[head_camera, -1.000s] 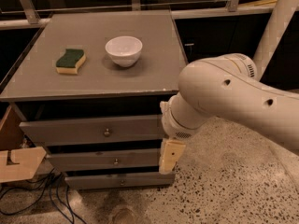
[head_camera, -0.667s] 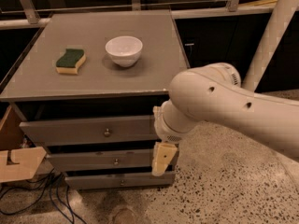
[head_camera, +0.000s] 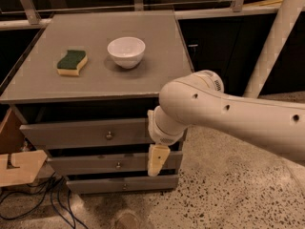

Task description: Open top drawer

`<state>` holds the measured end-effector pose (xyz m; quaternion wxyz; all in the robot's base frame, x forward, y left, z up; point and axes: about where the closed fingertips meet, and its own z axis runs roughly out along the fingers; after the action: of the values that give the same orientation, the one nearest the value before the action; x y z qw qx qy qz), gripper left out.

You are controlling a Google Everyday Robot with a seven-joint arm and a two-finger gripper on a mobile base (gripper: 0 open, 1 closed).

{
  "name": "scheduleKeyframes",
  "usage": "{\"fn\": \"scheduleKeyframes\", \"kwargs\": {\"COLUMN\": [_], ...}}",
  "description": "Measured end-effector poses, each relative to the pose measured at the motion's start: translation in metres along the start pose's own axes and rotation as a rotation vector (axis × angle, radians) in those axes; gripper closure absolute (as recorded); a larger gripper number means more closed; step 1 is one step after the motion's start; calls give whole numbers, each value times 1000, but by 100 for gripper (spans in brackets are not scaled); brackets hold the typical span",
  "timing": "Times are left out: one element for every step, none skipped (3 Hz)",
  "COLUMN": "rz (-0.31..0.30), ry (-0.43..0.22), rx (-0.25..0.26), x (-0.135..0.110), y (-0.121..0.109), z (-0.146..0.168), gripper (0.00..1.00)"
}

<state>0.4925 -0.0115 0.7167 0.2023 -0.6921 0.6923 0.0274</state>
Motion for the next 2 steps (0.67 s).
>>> {"fn": "scheduleKeyframes", "kwargs": {"rz": [-21, -48], "ry": [8, 14], "rx": [16, 36], "x": [-1, -2], "y": [-16, -38], "z": [12, 22], "gripper": [0, 0]}}
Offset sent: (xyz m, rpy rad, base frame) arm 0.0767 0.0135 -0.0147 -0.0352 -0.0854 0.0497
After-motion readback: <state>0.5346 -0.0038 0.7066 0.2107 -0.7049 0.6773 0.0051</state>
